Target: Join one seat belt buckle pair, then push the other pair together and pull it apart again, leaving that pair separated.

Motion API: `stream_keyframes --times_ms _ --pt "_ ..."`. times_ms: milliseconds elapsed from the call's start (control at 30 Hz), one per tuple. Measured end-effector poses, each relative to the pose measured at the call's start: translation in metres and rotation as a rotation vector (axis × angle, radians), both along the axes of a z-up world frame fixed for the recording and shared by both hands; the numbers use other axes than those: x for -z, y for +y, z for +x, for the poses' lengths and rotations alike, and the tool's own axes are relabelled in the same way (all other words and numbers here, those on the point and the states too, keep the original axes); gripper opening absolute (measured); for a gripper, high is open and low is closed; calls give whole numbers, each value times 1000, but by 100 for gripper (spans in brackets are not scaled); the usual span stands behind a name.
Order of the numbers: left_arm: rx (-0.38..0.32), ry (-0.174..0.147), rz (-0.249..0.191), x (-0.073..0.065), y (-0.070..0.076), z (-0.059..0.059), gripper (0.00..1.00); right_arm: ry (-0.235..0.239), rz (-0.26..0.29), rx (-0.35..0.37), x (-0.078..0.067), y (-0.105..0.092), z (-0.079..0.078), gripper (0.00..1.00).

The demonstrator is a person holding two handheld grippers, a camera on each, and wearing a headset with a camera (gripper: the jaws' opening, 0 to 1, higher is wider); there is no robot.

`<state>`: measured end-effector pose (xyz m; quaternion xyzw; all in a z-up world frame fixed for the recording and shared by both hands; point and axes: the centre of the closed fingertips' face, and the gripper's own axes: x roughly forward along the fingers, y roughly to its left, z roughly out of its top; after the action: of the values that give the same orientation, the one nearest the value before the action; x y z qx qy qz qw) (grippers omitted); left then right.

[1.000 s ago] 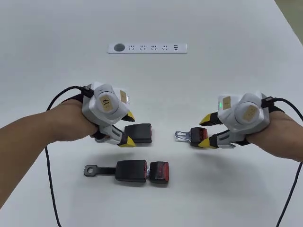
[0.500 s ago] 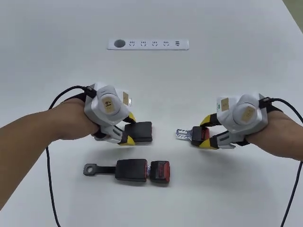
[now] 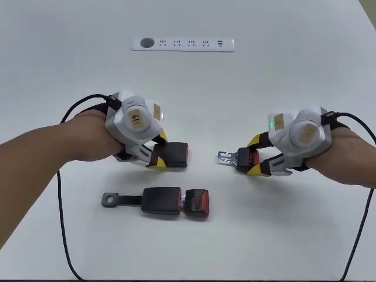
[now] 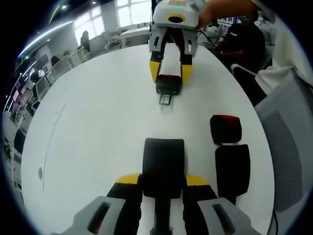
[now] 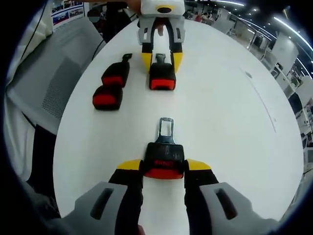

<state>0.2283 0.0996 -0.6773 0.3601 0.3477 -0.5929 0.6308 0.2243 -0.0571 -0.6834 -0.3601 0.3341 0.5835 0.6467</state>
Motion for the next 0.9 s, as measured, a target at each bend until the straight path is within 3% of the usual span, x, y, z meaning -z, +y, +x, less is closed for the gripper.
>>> stream_keyframes --times_ms 333,633,900 --pt "10 -24 12 8 3 5 33 -15 -12 -16 1 0 0 31" --pt "19 -16 9 9 3 6 33 -20 -20 -23 3 0 2 31" --pt "17 -15 5 8 3 5 33 -26 -9 -27 2 17 3 30"
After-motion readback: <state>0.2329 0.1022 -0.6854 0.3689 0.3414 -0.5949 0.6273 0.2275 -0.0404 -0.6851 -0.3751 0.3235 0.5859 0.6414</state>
